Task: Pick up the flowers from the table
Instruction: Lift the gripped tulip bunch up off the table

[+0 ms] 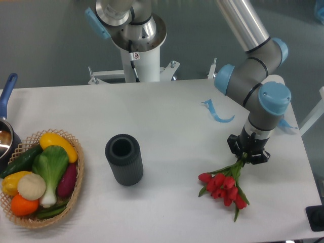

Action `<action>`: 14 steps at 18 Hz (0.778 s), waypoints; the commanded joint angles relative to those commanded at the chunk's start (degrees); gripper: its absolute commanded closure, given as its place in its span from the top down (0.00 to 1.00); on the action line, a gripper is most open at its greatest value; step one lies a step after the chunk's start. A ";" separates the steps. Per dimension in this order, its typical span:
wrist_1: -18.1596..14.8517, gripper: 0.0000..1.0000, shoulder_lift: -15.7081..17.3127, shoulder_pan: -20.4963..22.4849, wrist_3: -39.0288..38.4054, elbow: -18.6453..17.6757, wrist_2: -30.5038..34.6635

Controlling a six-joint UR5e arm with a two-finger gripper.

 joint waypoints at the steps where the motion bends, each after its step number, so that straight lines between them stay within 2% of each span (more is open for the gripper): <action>1: 0.00 0.13 1.05 -0.17 -0.78 0.09 -0.78; 4: 0.26 0.13 5.27 -0.26 -8.42 0.09 -12.53; 6: 0.26 0.13 7.82 -0.44 -10.80 0.09 -19.57; 7: 0.26 0.13 10.18 -0.53 -12.38 -0.35 -23.52; 10: 0.26 0.13 14.49 -2.37 -14.58 -1.23 -31.18; 14: 0.35 0.13 15.92 -1.41 -15.12 -1.41 -35.50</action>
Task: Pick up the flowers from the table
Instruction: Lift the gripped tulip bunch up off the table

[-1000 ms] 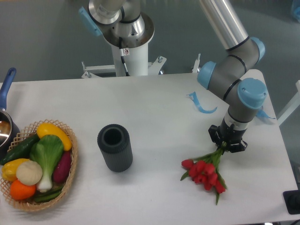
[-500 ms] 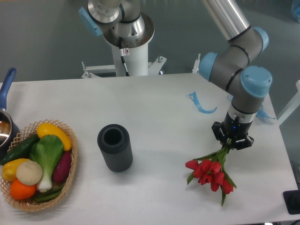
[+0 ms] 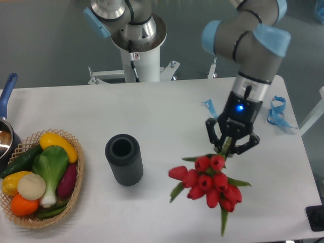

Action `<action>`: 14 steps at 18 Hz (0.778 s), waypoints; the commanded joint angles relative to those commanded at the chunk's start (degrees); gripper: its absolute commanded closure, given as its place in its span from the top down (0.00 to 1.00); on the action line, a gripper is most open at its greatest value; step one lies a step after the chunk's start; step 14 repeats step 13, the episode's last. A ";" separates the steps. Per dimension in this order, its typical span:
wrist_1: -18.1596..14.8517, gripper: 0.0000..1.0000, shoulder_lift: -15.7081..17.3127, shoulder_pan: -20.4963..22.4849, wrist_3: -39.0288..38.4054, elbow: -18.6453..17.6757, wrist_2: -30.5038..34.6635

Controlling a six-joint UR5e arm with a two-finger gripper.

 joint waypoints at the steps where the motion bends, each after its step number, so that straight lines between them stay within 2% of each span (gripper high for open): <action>1: 0.00 0.13 -0.09 0.09 -0.09 0.35 -0.88; 6: 0.00 0.13 -0.09 2.11 -0.26 0.36 -5.45; 14: 0.00 0.13 0.09 2.64 -0.17 0.53 -5.46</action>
